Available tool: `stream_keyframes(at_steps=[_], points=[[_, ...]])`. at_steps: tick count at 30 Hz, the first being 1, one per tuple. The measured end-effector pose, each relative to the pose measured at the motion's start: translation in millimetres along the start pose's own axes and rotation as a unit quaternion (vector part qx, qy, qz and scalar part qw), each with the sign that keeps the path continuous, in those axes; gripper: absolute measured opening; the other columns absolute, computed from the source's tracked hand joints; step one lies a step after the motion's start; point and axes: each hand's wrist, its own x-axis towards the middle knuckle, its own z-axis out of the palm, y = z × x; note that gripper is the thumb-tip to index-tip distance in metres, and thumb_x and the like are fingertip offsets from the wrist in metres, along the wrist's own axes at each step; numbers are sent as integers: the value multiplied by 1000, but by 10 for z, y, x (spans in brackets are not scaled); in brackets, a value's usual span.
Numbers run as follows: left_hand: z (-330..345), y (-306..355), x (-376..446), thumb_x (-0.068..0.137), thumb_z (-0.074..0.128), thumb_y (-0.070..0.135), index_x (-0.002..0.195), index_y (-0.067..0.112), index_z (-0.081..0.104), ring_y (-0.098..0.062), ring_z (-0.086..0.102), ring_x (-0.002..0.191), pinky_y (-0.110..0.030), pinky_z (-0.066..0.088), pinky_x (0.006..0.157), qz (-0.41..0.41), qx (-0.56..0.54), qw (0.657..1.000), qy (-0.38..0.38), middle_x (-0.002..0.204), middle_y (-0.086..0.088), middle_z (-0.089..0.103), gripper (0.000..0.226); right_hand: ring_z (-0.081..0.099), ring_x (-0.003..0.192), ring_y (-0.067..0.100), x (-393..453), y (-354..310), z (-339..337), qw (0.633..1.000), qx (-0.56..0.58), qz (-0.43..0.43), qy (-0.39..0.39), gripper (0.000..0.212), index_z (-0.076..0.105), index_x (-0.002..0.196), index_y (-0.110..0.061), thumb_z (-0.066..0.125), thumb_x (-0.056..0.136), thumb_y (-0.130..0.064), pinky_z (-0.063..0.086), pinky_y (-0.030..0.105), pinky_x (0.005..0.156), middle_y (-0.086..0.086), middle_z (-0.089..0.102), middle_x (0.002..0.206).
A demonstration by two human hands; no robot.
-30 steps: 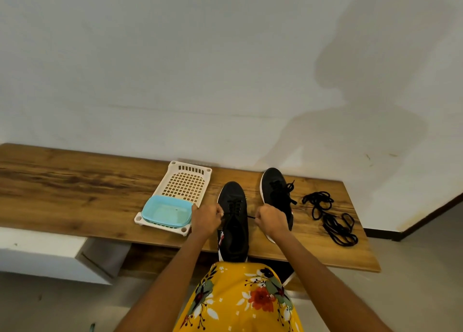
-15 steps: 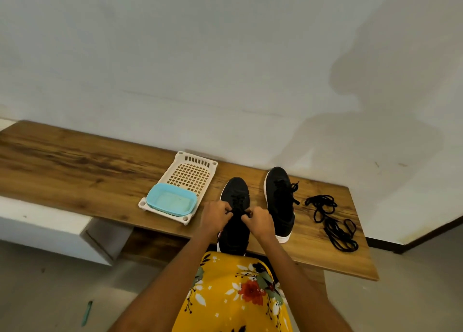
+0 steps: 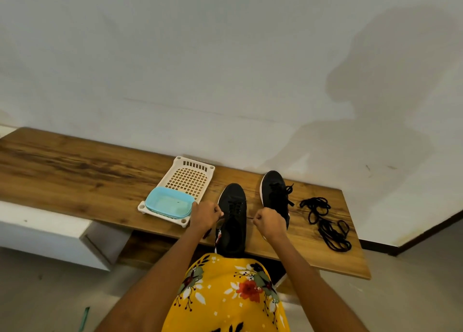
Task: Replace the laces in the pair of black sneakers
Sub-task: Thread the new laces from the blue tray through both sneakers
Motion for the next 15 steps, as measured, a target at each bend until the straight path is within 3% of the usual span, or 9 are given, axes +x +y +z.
stream_keyframes(at_steps=[4,6,9,10,12,14,15], points=[[-127,134,7,92,56,32,90,18,64,-15,59,89,-34,32,94,32,-20,999,-3,83,3,66,15,64,74,27,53,-43,-250,995,43,31,88,16,57,99,-7,48,96,-20,39,29,52,11,67,84],[-260,288,11,92,57,25,94,15,62,-9,58,70,-24,41,77,58,-114,991,-32,68,7,59,11,61,68,23,115,-131,-466,978,155,36,134,14,55,100,-6,49,96,-17,35,26,49,10,64,79],[-535,611,27,94,54,19,102,15,61,-8,51,56,-21,44,59,103,-206,970,-72,62,3,52,12,57,69,12,179,-409,-787,942,306,-43,135,4,61,91,-9,58,90,-10,39,15,57,0,63,80],[-606,714,28,95,53,18,96,17,60,-9,50,52,-22,44,55,113,-223,964,-91,59,1,51,7,59,72,11,191,-515,-877,931,335,-72,125,5,62,88,-12,59,88,-8,42,15,63,-2,65,83],[-730,879,73,95,52,16,73,15,55,-11,45,44,-24,38,49,126,-237,959,-93,52,-3,46,22,60,79,10,234,-690,-1049,922,353,-105,117,10,64,88,-16,58,87,-7,45,15,69,-5,66,88],[-806,947,102,94,53,12,61,12,55,-6,42,41,-23,33,49,116,-252,958,-66,53,-1,46,33,61,85,14,316,-783,-1160,918,366,-99,117,17,63,104,-15,54,91,-7,47,18,74,-2,66,95],[-845,949,102,94,52,11,66,8,61,-2,42,39,-18,33,48,113,-262,957,-52,55,1,49,30,63,89,18,349,-791,-1200,914,381,-77,117,24,58,115,-14,50,93,-7,50,24,77,2,67,99]])
